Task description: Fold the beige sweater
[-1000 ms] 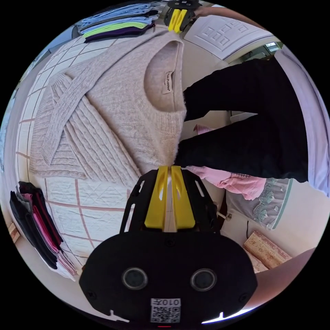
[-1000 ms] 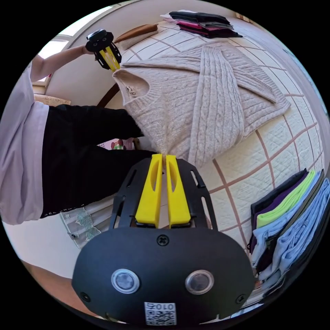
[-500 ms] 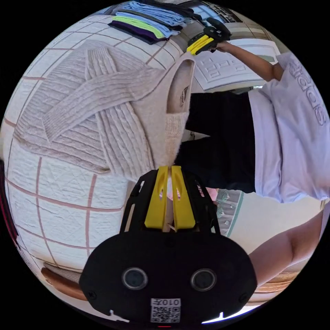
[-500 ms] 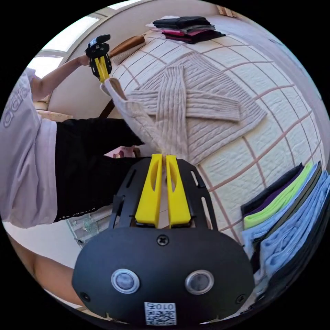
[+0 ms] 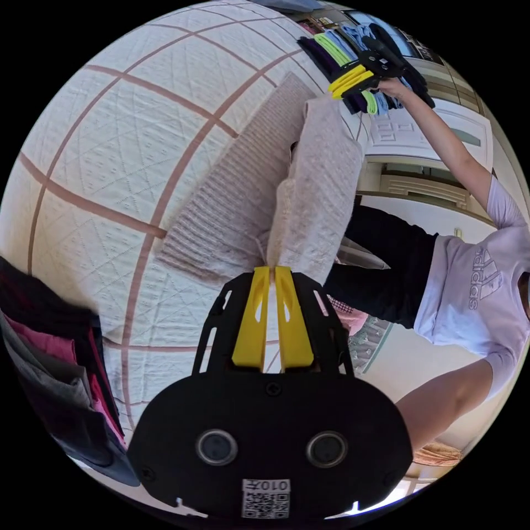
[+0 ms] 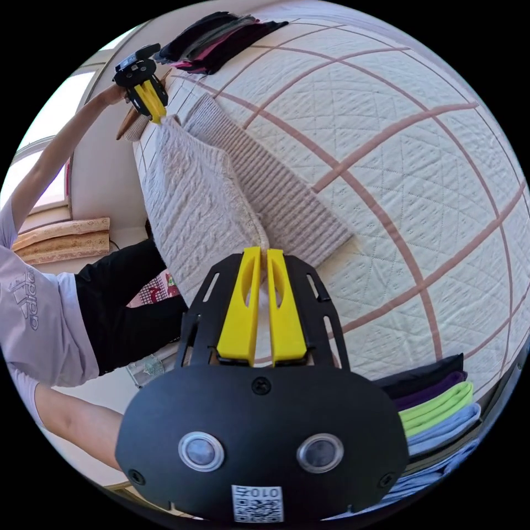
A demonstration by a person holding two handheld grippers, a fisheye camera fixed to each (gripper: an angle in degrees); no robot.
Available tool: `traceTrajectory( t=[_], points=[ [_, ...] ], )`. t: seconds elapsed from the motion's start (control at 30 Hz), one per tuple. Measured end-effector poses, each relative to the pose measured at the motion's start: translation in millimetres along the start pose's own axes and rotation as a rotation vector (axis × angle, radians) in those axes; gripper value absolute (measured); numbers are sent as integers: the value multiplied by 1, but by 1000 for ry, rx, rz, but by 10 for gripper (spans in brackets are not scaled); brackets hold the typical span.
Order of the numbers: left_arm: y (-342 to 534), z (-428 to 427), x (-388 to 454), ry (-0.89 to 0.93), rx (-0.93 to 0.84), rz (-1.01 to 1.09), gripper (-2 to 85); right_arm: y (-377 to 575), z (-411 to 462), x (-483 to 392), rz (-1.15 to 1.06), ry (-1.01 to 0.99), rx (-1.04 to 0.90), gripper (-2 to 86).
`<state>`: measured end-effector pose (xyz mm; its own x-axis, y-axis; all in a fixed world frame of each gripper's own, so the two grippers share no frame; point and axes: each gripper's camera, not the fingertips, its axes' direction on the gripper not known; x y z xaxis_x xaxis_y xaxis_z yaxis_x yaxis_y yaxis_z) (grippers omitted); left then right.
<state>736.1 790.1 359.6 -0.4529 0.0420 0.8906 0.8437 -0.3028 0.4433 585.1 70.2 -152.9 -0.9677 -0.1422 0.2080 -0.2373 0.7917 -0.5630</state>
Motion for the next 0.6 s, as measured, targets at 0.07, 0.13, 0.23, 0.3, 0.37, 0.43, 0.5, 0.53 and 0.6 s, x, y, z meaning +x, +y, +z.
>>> traceTrajectory(
  t=[0.07, 0.13, 0.23, 0.3, 0.37, 0.43, 0.5, 0.53, 0.6],
  points=[
    [-6, 2, -4, 31, -3, -9, 4, 5, 2, 10, 14, -23, -1, 42],
    [-10, 1, -4, 51, 31, -3, 6, 11, 3, 17, 27, -35, 3, 42],
    [-15, -2, -2, 29, 54, -32, 12, 21, 6, 29, 68, -69, 28, 42],
    [-19, 0, -4, 11, 65, -75, 20, 25, 9, 35, 98, -86, 38, 42],
    [-22, 7, -7, -5, 85, -146, 32, 28, 17, 42, 145, -95, 39, 43],
    [-25, 22, -5, -35, 93, -217, 53, 31, 24, 40, 157, -57, 35, 47],
    [-20, 27, 5, -96, 162, -275, 67, 40, 22, 36, 169, -23, 82, 55],
    [-12, 25, 17, -150, 258, -312, 75, 50, 17, 33, 201, 15, 140, 60],
    [10, 19, 42, -251, 424, -390, 84, 71, 5, 24, 253, 102, 252, 67]
  ],
)
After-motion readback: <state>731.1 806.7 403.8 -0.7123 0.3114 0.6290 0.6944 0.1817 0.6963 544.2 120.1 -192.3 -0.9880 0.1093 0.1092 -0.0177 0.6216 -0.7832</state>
